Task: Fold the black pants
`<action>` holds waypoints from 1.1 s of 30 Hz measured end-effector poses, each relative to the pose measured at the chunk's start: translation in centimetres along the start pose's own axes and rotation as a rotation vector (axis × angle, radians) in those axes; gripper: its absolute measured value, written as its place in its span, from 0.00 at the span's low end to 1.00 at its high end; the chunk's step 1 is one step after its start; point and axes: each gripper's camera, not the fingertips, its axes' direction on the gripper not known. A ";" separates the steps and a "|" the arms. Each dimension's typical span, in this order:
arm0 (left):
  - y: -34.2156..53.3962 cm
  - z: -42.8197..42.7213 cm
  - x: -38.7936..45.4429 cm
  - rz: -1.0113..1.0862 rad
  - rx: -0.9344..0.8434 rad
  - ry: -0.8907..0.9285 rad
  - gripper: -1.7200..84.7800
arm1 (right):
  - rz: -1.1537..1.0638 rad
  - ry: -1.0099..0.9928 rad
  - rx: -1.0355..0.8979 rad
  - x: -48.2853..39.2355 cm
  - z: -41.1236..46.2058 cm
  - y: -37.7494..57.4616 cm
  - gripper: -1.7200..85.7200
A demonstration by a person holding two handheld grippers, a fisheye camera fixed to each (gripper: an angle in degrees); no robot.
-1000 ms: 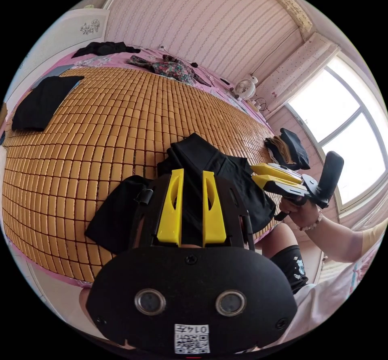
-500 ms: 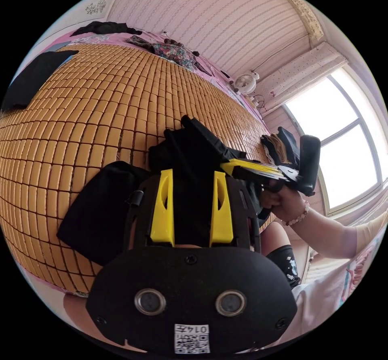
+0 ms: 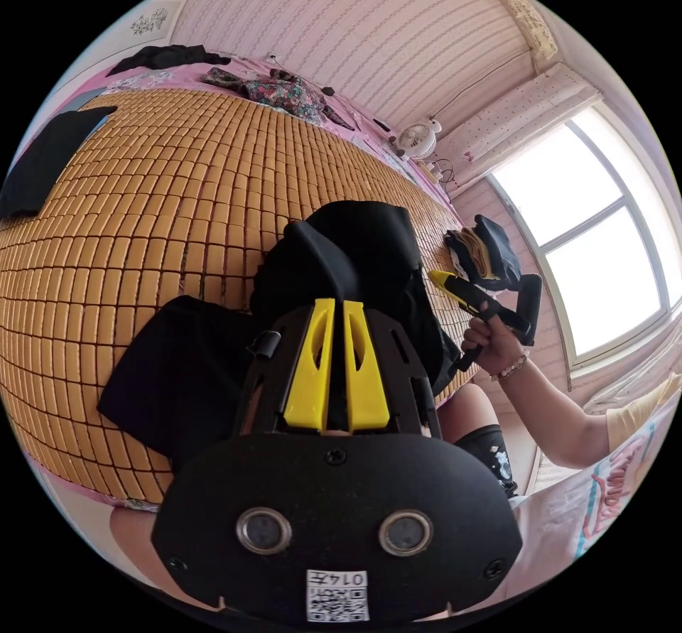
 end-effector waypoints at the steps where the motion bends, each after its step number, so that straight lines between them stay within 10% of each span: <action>1: 0.5 -0.7 0.8 0.017 0.005 -0.004 0.02 | 0.006 -0.013 -0.014 0.2 0.3 -0.1 0.11; 16: 4.8 -5.7 3.6 0.006 -0.034 -0.045 0.01 | -0.208 -0.042 -0.281 -2.8 2.9 0.2 0.04; 26: 8.6 -11.4 6.0 0.043 0.045 0.020 0.01 | -0.157 -0.182 0.001 -4.5 -8.0 3.8 0.04; 33: 8.3 -19.1 16.1 0.411 0.211 0.170 0.01 | -0.109 0.106 0.353 -6.3 -21.9 4.3 0.03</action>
